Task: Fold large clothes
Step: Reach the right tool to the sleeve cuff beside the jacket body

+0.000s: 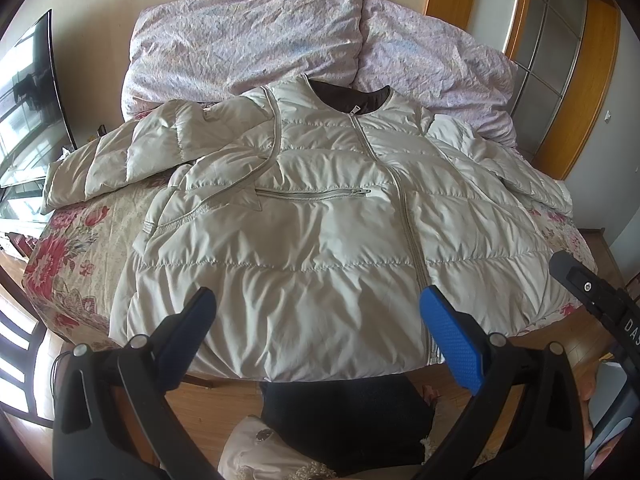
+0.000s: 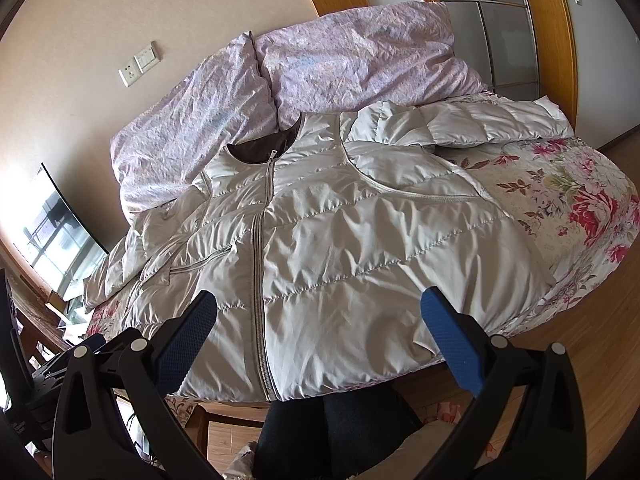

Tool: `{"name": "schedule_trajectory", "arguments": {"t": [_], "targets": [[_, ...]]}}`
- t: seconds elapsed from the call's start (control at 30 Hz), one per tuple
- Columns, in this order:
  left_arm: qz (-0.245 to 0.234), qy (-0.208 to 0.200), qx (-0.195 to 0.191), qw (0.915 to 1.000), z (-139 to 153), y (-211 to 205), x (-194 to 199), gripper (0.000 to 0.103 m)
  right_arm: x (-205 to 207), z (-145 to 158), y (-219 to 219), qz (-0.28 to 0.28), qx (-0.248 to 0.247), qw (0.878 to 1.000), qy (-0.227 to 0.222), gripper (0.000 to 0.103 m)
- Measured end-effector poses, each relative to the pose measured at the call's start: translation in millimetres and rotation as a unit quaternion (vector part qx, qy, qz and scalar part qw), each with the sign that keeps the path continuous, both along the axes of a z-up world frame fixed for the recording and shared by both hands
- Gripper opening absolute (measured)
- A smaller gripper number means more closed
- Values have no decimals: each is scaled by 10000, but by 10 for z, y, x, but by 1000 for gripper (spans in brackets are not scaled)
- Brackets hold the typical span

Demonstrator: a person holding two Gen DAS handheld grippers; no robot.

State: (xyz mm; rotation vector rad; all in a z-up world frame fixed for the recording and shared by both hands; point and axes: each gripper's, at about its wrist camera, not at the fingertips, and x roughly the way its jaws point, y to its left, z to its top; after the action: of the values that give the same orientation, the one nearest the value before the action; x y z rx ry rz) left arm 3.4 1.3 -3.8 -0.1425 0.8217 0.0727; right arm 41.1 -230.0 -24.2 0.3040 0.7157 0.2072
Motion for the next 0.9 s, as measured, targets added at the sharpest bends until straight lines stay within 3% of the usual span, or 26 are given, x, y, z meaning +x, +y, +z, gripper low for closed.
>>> {"name": "schedule_trajectory", "arguments": {"t": [0.33,0.67,0.8,0.9], "targets": [[23,76,42,10000,-123,11,100,101,136,-86,-84,-119,-61,9999,0,102],[288,227,315,9988,-159,173,443,101,614,-49,-535,-292,-34,9986,-433,102],[372,340,411,9979,-192,278,683,101,1001,-78,-948,-712,127,9972,-166,102],[366,397,407,9977,-195,355,884,101,1356,-136,-1341,-1033,650,9920,309,102]]}}
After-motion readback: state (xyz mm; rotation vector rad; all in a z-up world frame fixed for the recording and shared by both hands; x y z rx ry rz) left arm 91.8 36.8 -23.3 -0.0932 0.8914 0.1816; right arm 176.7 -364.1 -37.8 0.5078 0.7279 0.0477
